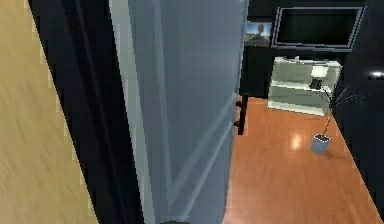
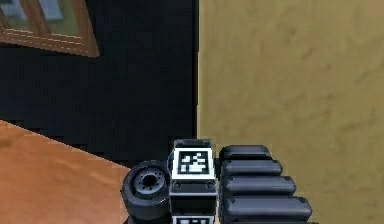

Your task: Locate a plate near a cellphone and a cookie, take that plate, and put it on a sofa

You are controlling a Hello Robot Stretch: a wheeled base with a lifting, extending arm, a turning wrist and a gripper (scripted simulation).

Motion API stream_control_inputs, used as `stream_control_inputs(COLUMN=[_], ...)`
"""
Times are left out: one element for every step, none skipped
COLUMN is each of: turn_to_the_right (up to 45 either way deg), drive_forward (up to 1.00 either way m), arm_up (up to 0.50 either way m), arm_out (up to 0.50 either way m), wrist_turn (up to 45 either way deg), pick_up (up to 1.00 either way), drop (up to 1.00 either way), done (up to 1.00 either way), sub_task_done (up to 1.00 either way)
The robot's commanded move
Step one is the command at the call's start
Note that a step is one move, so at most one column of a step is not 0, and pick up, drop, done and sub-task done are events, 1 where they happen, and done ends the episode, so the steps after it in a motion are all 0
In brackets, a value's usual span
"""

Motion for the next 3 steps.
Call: stream_control_inputs(turn_to_the_right=[27.0,3.0,0.0], drive_forward=[0.0,0.0,0.15], arm_up=[0.0,0.0,0.0], arm_out=[0.0,0.0,0.0], wrist_turn=[0.0,0.0,0.0], pick_up=[0.0,0.0,0.0], drop=[0.0,0.0,0.0], done=[0.0,0.0,0.0], sub_task_done=[0.0,0.0,0.0])
